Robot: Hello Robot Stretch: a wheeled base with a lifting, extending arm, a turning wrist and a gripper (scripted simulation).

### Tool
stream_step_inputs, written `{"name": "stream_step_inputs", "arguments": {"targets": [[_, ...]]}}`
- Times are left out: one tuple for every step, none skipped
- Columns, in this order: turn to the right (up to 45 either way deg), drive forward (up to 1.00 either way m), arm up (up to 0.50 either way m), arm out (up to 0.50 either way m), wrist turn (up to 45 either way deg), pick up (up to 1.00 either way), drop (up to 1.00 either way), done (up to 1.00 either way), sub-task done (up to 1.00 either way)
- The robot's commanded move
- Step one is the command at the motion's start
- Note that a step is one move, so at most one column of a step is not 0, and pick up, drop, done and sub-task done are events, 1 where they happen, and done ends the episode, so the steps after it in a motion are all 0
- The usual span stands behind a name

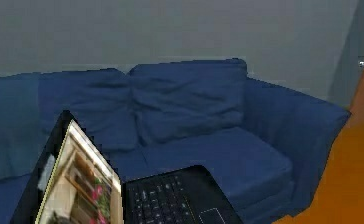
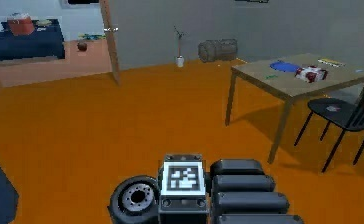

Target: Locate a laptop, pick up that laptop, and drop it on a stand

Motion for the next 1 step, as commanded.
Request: {"name": "stream_step_inputs", "arguments": {"targets": [[45.0, 0.00, 0.00, 0.00, 0.0, 0.00, 0.00, 0.00, 0.00]]}}
